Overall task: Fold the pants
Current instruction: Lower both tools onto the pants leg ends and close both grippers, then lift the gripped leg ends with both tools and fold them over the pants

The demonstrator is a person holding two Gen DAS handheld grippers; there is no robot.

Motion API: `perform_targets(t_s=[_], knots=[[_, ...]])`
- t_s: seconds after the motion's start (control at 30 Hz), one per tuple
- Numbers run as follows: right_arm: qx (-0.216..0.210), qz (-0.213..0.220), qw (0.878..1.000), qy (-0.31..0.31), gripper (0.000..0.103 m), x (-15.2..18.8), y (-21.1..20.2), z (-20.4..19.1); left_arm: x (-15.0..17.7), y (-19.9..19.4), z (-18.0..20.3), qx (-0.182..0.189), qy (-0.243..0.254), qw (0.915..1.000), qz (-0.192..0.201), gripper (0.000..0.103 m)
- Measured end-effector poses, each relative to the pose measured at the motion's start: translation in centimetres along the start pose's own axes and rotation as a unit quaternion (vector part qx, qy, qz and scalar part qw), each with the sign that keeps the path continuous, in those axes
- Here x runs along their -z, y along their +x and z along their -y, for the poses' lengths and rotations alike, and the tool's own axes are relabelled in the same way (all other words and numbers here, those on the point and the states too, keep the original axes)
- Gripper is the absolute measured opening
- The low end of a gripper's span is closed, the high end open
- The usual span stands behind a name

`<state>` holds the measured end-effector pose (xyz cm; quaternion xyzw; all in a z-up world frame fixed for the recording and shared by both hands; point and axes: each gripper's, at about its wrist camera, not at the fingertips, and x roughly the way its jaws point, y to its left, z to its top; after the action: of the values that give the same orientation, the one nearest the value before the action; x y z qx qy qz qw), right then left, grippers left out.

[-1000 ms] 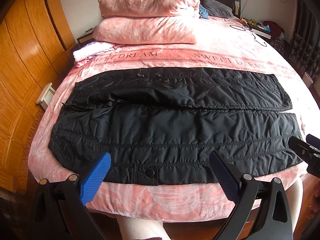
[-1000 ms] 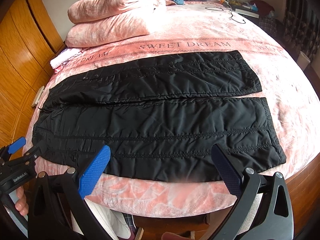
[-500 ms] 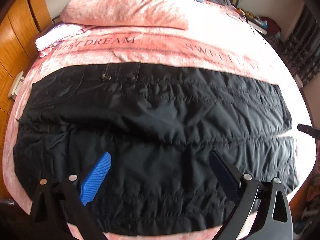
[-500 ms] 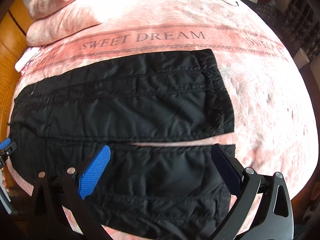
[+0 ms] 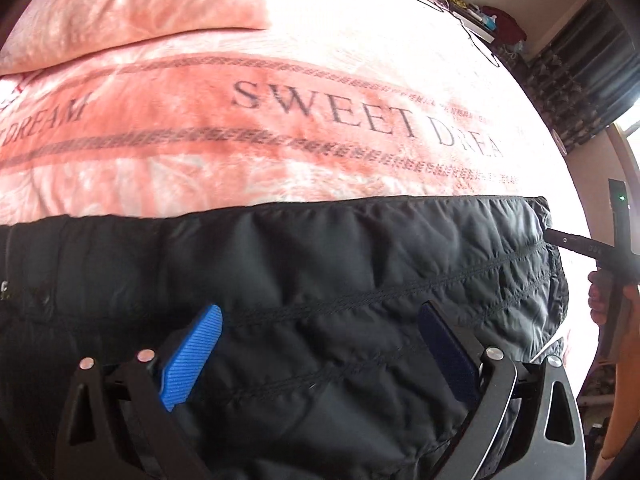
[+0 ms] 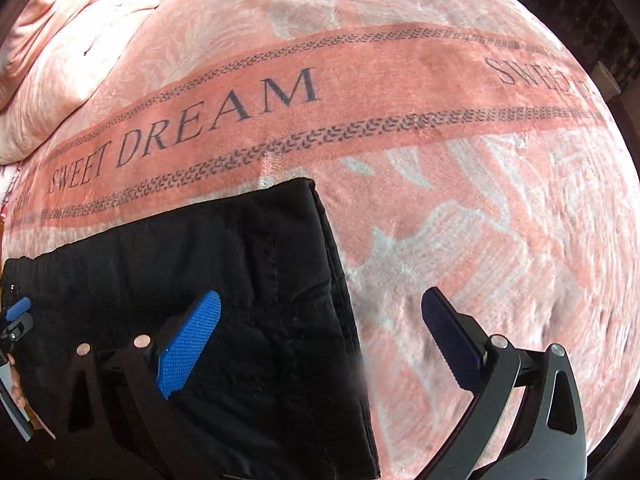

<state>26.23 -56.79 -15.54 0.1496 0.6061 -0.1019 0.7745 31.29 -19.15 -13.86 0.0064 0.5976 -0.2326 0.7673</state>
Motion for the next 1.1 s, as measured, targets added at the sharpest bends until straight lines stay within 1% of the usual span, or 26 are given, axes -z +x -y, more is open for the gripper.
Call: perform_targets(t_s=[0.1,0.17,0.2,0.23,0.27,0.3,0.33,0.4,0.47,0.53,0.6,0.7,0.73,0.8,0.87,0.9,0.93,0.97,1.0,1.03,1.1], knots=[[-0.02,-0.009,1.0,-0.008,0.099,-0.6,1.5,-0.1,-1.1,1.3,1.7,0.018,0.018,0.9997,0.002,0.099],[-0.026,0.012,1.0,-0.009,0.08,-0.6,1.4,-0.2,-1.7,1.8,2.7,0.029,0.032,0.9991,0.0,0.099],[-0.035,0.024,0.999,-0.017,0.055,-0.6,1.0,-0.4,-2.0,1.8,3.0,0.033,0.04,0.9987,0.002,0.099],[-0.055,0.027,0.998,-0.026,0.033,-0.7,0.6,-0.5,-2.4,1.8,3.3,0.039,0.05,0.998,0.003,0.099],[-0.057,0.032,0.997,-0.032,0.025,-0.4,0.1,-0.5,-2.8,1.7,3.5,0.044,0.059,0.9972,0.005,0.099],[-0.072,0.038,0.996,-0.044,0.014,0.0,-0.5,-0.5,-3.3,1.7,3.7,0.05,0.068,0.9964,0.007,0.099],[-0.082,0.046,0.994,-0.056,0.013,0.4,-1.2,-0.7,-3.8,1.6,3.8,0.058,0.075,0.9954,0.007,0.099],[-0.109,0.079,0.988,-0.081,0.012,1.3,-3.2,-0.5,-5.0,1.6,4.0,0.078,0.088,0.993,0.005,0.099],[-0.164,0.114,0.975,-0.094,0.011,2.2,-5.6,0.1,-6.3,2.0,4.3,0.086,0.103,0.9909,0.004,0.099],[-0.202,0.141,0.963,-0.107,0.011,3.1,-7.8,0.7,-7.5,2.5,5.0,0.094,0.128,0.9874,0.004,0.099],[-0.215,0.157,0.957,-0.119,0.011,3.8,-9.2,1.0,-8.1,3.0,5.6,0.11,0.155,0.9817,-0.008,0.099],[-0.224,0.169,0.951,-0.131,0.011,4.3,-10.3,1.3,-8.3,3.6,6.6,0.144,0.182,0.9725,-0.022,0.099],[-0.223,0.171,0.95,-0.134,0.011,4.3,-10.5,1.3,-8.3,3.8,6.9,0.157,0.186,0.9696,-0.028,0.099],[-0.224,0.173,0.949,-0.137,0.011,4.4,-10.8,1.3,-8.5,4.5,7.1,0.166,0.189,0.9669,-0.042,0.099],[-0.226,0.175,0.949,-0.133,0.011,4.1,-10.3,1.6,-8.4,5.1,7.0,0.179,0.191,0.9628,-0.065,0.099],[-0.229,0.176,0.949,-0.129,0.011,4.1,-10.2,1.7,-8.2,5.4,7.1,0.188,0.193,0.9598,-0.08,0.095],[-0.232,0.177,0.948,-0.127,0.011,4.0,-10.2,1.9,-7.8,5.6,7.0,0.191,0.198,0.9569,-0.093,0.089],[-0.232,0.177,0.948,-0.125,0.011,4.0,-10.2,1.9,-7.5,5.7,7.0,0.185,0.209,0.9555,-0.098,0.082],[-0.232,0.177,0.949,-0.122,0.011,4.0,-10.2,2.0,-7.1,5.7,7.0,0.177,0.221,0.9541,-0.097,0.067],[-0.229,0.176,0.95,-0.121,0.011,3.9,-10.2,2.0,-6.8,5.6,7.0,0.17,0.232,0.9533,-0.092,0.046],[-0.223,0.171,0.953,-0.116,0.011,3.9,-9.9,2.0,-6.0,5.4,6.7,0.152,0.249,0.9523,-0.089,0.022]])
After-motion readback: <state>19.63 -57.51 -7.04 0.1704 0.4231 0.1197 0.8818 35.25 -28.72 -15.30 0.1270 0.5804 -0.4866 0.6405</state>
